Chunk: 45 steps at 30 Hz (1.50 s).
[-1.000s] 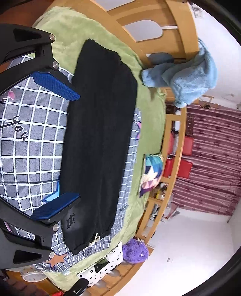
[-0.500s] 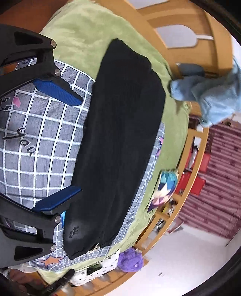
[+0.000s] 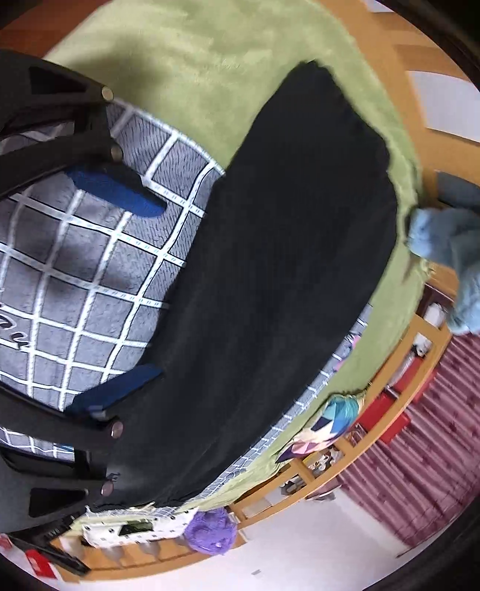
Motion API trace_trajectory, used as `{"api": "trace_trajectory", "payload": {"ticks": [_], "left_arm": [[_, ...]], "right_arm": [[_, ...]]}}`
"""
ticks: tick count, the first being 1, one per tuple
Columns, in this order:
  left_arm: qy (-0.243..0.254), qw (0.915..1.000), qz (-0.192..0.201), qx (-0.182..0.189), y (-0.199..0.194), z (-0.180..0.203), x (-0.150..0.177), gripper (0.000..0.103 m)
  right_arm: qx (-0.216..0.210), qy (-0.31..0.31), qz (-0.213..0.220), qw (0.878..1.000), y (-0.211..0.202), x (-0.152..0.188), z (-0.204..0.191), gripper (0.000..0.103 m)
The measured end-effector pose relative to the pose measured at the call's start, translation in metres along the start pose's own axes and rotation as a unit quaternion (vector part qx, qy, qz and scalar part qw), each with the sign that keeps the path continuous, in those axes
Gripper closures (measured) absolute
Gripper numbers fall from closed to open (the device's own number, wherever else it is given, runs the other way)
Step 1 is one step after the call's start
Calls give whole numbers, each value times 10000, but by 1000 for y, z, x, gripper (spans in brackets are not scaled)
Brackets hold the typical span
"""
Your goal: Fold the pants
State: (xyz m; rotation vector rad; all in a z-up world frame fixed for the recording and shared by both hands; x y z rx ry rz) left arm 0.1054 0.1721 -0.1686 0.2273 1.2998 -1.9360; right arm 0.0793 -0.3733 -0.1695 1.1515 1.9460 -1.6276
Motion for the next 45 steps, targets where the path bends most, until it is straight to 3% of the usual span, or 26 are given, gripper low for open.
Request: {"api": "trace_trajectory", "payload": {"ticks": [5, 11, 13, 15, 16, 17, 19, 21, 28, 31, 34, 41, 45], "left_arm": [[-486, 9987, -118, 99, 39, -15, -2, 33], [-556, 9984, 25, -106, 66, -16, -14, 40], [-619, 9980, 31, -144, 71, -17, -20, 50], [-675, 9974, 14, -246, 75, -18, -25, 65], [-697, 9972, -14, -286, 77, -19, -28, 77], [-715, 9969, -51, -326, 77, -20, -32, 82], [-750, 9968, -121, -260, 73, -22, -39, 91], [-677, 9977, -10, -101, 63, -16, -51, 92], [209, 9979, 599, -95, 43, 49, -116, 92], [464, 9957, 768, -239, 52, 68, -146, 92], [376, 9953, 846, -299, 72, 79, -176, 92], [643, 9914, 1010, -525, 142, 124, -231, 92], [789, 9908, 786, -763, 190, 136, -235, 91]], "right_arm": [[45, 562, -140, 9983, 23, -3, 29, 53], [3, 1218, -352, 9919, 62, -5, 55, 48], [-52, 1515, -505, 9872, 76, 1, 65, 48], [-206, 1764, -267, 9837, 79, 4, 73, 51], [-210, 1803, -159, 9833, 80, 1, 74, 64], [-211, 1819, -135, 9830, 82, -3, 76, 81], [-277, 1933, -135, 9806, 85, -11, 79, 88], [-496, 1838, 65, 9817, 75, -27, 74, 88], [-774, 1087, 407, 9902, 61, -105, 40, 89], [-859, 844, 581, 9910, 63, -141, 30, 89], [-857, 609, 701, 9920, 72, -171, 21, 89], [-757, 414, 738, 9935, 137, -238, 2, 90], [-487, 505, 483, 9964, 201, -250, 5, 87]]}}
Point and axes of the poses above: each gripper's, at about its wrist camera, not at the fingertips, and y roughly the way its jaws point, z to its right, x to its underside, the point moved 1 cm from there along y, roughly the way its jaws point, and after that the axes turned 6 degrees about z, right-handed, at the moved point
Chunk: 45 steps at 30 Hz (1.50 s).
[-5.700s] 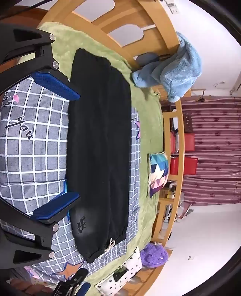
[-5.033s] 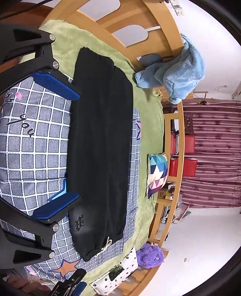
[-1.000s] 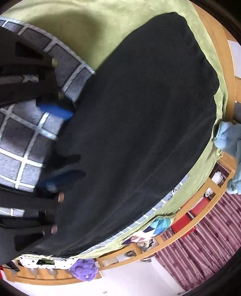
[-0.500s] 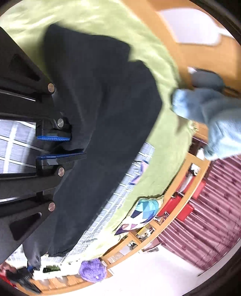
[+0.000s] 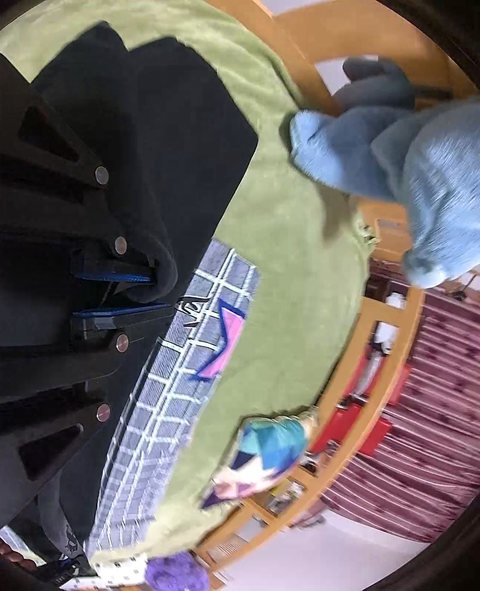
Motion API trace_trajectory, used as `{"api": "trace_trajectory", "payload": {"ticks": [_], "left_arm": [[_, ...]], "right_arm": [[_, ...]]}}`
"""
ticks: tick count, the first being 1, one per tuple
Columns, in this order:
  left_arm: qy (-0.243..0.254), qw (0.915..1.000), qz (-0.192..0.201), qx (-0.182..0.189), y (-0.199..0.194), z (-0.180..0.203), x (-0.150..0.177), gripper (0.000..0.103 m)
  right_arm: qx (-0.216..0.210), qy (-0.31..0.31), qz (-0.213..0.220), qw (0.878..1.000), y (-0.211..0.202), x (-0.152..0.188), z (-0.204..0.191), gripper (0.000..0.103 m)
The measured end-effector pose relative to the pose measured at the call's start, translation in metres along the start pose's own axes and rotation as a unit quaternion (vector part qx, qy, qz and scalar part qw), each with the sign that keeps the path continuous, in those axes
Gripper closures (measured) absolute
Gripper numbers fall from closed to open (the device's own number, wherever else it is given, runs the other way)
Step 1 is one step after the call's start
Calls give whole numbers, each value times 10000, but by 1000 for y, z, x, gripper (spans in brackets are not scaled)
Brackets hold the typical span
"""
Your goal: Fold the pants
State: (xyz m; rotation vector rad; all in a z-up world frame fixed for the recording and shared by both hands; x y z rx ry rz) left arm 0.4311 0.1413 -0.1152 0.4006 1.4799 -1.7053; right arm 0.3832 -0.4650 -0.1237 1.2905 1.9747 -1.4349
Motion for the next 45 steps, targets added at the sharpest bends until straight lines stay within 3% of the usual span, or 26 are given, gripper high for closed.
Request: {"api": "trace_trajectory", "payload": {"ticks": [2, 5, 6, 7, 10, 15, 19, 22, 25, 26, 27, 28, 31, 33, 35, 36, 37, 39, 42, 45], "left_arm": [[217, 9992, -310, -156, 19, 7, 8, 85], [499, 9983, -230, -213, 12, 12, 24, 65], [545, 9982, -173, -188, 6, 10, 28, 50], [584, 9981, -127, -141, -4, 8, 34, 41], [656, 9976, -177, -154, -37, -6, 55, 41], [419, 9978, -102, -494, -83, -56, 94, 32], [372, 9972, -428, -489, -75, -79, 119, 31], [611, 9954, -342, -647, -60, -72, 124, 30], [1104, 9857, -262, -1248, -39, -62, 126, 31], [1210, 9833, -261, -1333, -31, -62, 125, 36], [1188, 9829, -133, -1400, -30, -63, 121, 69], [1179, 9826, 12, -1434, -31, -66, 110, 87], [961, 9809, 486, -1619, -31, -79, 59, 88], [637, 9765, 839, -1880, -32, -93, 12, 88], [93, 9822, 896, -1651, -35, -108, -22, 81], [-84, 9834, 872, -1587, -38, -113, -35, 70], [-141, 9820, 871, -1670, -40, -115, -42, 50], [-129, 9728, 1208, -1973, -56, -114, -51, 32], [12, 9744, 1419, -1744, -71, -111, -47, 32], [-9, 9874, 1028, -1201, -77, -111, -21, 32]], "right_arm": [[166, -121, -222, 9995, 25, 9, 2, 74], [247, -345, -563, 9975, 42, 29, 4, 70], [261, -430, -641, 9967, 41, 35, 3, 70], [257, -514, -687, 9960, 36, 43, 2, 69], [255, -734, -682, 9946, 11, 64, 1, 60], [371, -1025, -678, 9917, -38, 100, 6, 56], [448, -923, -791, 9916, -63, 128, 18, 55], [433, -757, -936, 9918, -74, 145, 25, 55], [600, -677, -951, 9913, -79, 158, 29, 55], [653, -652, -955, 9911, -80, 161, 30, 55], [709, -582, -954, 9912, -81, 164, 32, 55], [725, -536, -950, 9914, -83, 166, 34, 55], [842, -534, -918, 9908, -88, 171, 37, 55], [940, -616, -891, 9897, -91, 173, 37, 55], [1002, -648, -888, 9889, -93, 172, 37, 55], [1021, -664, -895, 9885, -95, 172, 37, 55], [1034, -666, -889, 9884, -96, 171, 37, 55], [1014, -615, -855, 9893, -98, 171, 37, 55], [984, -584, -836, 9899, -100, 170, 35, 55], [890, -582, -797, 9911, -103, 169, 31, 55]]}}
Point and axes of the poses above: each gripper's, at about its wrist camera, not at the fingertips, and y roughly the way its jaws point, z to its right, x to its underside, the point moved 1 cm from there along y, roughly the way its jaws point, and after that the axes turned 6 degrees about z, right-handed, at the moved point
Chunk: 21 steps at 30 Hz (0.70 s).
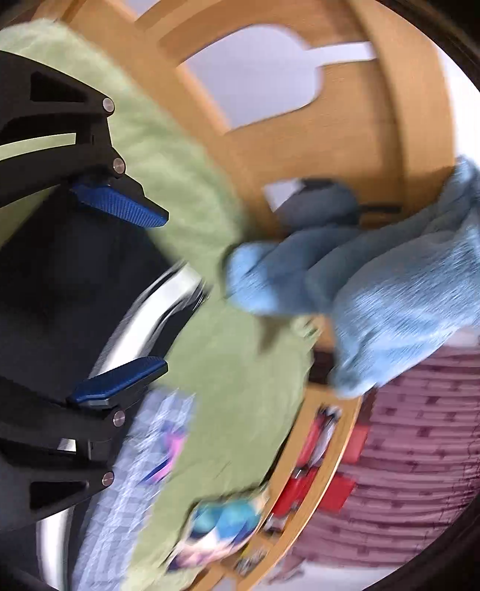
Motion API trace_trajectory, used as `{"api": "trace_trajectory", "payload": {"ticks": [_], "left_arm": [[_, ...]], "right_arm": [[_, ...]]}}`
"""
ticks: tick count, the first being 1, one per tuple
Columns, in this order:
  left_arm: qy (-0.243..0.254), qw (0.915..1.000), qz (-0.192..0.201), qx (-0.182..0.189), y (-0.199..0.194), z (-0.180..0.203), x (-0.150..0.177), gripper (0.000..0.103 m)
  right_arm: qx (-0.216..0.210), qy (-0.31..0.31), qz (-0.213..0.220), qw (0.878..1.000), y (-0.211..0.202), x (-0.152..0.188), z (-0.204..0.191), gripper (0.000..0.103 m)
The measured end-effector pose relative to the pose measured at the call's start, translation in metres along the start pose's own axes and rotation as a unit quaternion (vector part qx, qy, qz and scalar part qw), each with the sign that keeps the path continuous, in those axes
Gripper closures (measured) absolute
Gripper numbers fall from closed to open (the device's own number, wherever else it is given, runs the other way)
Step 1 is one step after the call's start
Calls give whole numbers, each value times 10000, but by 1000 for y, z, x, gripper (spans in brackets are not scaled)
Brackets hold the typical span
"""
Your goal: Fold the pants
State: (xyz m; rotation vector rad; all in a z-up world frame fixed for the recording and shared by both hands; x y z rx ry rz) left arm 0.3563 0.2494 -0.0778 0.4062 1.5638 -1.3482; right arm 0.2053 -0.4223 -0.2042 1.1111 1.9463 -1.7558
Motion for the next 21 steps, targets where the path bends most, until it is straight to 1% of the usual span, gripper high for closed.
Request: {"api": "trace_trajectory", "payload": {"ticks": [2, 4, 5, 6, 8, 9, 10, 11, 12, 13, 14, 16, 18, 21], "left_arm": [[-71, 9974, -468, 543, -7, 0, 32, 32], [-268, 9910, -849, 1002, -15, 0, 71, 32], [-427, 9854, -1071, 1251, -19, -2, 92, 32], [-575, 9809, -1214, 1407, -23, -3, 107, 32], [-1017, 9679, -1484, 1754, -28, -10, 142, 32], [-1169, 9622, -1612, 1856, -28, -12, 154, 32], [-1362, 9541, -1793, 1973, -23, -14, 167, 32], [-1491, 9488, -1899, 2039, -19, -14, 176, 32], [-1585, 9476, -1877, 2042, -15, -15, 182, 32], [-1603, 9498, -1701, 2078, -15, -15, 181, 32], [-1567, 9506, -1643, 2115, -14, -12, 179, 32], [-1597, 9495, -1668, 2123, -6, -8, 176, 32], [-1770, 9460, -1675, 2136, 6, -7, 171, 32], [-1899, 9444, -1671, 2102, 23, -2, 161, 32]], "right_arm": [[-28, 3, 39, 10000, -2, -2, 0, 55], [-97, 106, 64, 9999, -3, -5, 3, 55], [-144, 194, 73, 9997, -3, -6, 6, 55], [-217, 299, 75, 9993, -4, -6, 10, 55], [-360, 434, 67, 9984, -5, -7, 16, 55], [-435, 476, 55, 9979, -5, -7, 18, 54], [-498, 503, 41, 9975, -5, -7, 20, 52], [-558, 532, 45, 9970, -4, -7, 21, 49], [-620, 589, 54, 9963, -2, -7, 24, 47], [-657, 647, 49, 9957, 1, -7, 26, 46], [-712, 750, 19, 9946, 6, -8, 29, 46], [-871, 1058, -55, 9905, 18, -9, 37, 46], [-1041, 1412, 68, 9845, 27, -12, 46, 46], [-971, 1770, 257, 9791, 44, -21, 56, 46]]}}
Point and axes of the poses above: each gripper's, at about its wrist camera, not at the fingertips, and y roughly the way its jaws point, z to its right, x to its underside, the point moved 1 cm from there along y, roughly the way its jaws point, and after that the axes turned 6 degrees about z, right-handed, at the moved point
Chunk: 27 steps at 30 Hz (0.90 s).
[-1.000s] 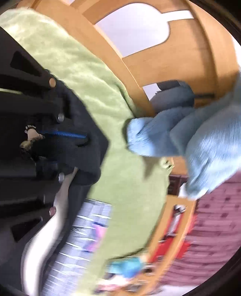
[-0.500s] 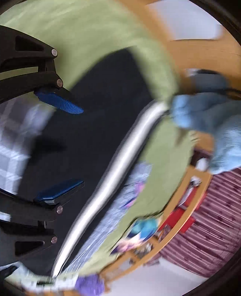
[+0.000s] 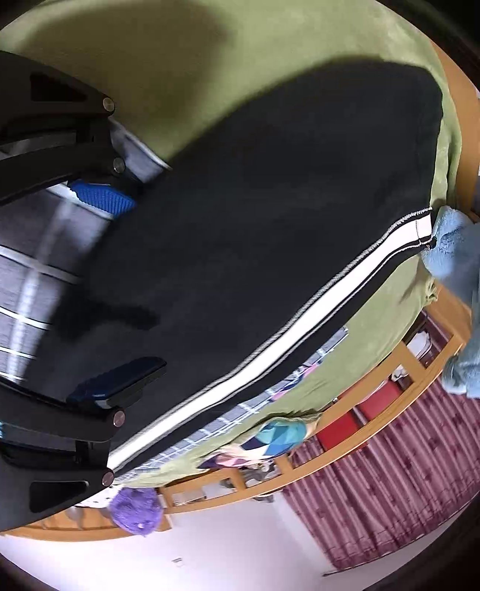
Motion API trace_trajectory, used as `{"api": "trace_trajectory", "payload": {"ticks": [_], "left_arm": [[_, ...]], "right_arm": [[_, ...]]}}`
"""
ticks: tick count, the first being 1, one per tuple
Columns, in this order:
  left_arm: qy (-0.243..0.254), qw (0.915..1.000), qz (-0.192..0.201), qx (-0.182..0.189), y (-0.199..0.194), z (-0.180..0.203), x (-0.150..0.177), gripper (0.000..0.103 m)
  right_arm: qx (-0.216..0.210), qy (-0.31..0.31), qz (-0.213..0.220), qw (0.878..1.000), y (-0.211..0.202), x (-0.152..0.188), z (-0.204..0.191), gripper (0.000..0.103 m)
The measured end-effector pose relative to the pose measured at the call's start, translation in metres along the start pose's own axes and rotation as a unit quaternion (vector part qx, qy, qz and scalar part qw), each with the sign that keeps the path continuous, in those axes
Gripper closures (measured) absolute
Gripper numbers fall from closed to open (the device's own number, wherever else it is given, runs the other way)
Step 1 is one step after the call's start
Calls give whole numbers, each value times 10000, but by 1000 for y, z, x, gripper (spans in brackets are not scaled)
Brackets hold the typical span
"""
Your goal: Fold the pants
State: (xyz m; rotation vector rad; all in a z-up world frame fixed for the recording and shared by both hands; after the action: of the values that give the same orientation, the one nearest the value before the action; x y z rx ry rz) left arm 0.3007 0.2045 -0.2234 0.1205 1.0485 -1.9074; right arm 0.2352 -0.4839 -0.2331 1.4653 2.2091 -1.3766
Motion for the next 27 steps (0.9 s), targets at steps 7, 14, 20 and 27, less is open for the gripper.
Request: {"api": "trace_trajectory", "payload": {"ticks": [7, 14, 20, 27], "left_arm": [[-639, 9977, 204, 54, 25, -1, -29, 42], [-547, 9983, 209, 75, 4, 17, -47, 93], [139, 9990, 401, 125, -77, 56, -29, 94], [626, 9980, -29, 63, -173, 28, 71, 93]], "right_arm": [[-106, 952, 469, 9943, 36, -40, 24, 51], [-254, 1027, 735, 9917, 21, -67, 17, 89], [-305, 412, 904, 9946, -57, -83, -9, 91], [8, -99, 639, 9979, -165, -51, 48, 91]]}}
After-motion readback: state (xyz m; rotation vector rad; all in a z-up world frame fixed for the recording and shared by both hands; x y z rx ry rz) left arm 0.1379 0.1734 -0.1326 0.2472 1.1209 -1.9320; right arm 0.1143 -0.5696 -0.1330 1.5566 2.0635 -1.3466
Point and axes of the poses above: each gripper's, at about its wrist camera, not at the fingertips, and y roughly the way its jaws point, z to its right, x to its underside, the point moved 1 cm from there along y, roughly the way its jaws point, and after that the axes turned 6 degrees about z, right-handed, at the moved point
